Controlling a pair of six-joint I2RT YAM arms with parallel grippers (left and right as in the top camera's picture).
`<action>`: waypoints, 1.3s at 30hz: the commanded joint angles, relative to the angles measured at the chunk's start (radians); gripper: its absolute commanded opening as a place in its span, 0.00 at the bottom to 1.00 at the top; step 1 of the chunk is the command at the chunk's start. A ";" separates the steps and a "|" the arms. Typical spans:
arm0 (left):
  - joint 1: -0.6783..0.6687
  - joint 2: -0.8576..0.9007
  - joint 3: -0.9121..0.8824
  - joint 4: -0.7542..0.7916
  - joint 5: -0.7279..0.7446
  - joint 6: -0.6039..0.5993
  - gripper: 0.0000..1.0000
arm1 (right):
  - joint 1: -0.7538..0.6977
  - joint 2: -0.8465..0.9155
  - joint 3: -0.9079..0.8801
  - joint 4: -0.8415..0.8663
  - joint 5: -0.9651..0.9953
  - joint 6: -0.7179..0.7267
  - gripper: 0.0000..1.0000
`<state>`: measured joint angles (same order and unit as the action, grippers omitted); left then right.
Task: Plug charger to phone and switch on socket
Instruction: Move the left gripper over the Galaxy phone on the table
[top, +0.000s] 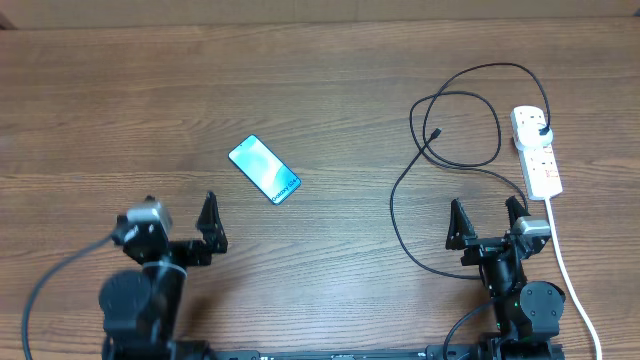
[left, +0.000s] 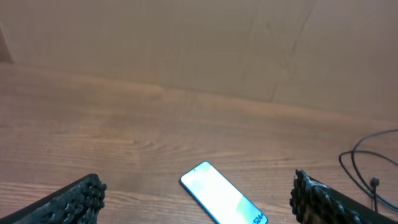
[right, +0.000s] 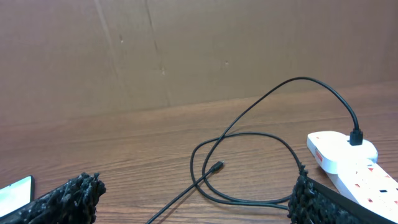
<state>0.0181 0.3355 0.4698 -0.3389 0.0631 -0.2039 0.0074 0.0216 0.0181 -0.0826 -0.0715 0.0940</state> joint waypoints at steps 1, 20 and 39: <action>-0.006 0.143 0.137 -0.048 -0.015 0.002 1.00 | 0.005 -0.002 -0.010 0.003 0.003 0.002 1.00; -0.112 0.723 0.673 -0.491 -0.041 0.001 1.00 | 0.005 -0.002 -0.010 0.003 0.003 0.002 1.00; -0.333 0.880 0.740 -0.459 -0.163 -0.003 1.00 | 0.005 -0.002 -0.010 0.003 0.003 0.002 1.00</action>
<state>-0.3065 1.1751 1.1439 -0.7910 -0.0856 -0.2039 0.0074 0.0216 0.0181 -0.0830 -0.0715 0.0940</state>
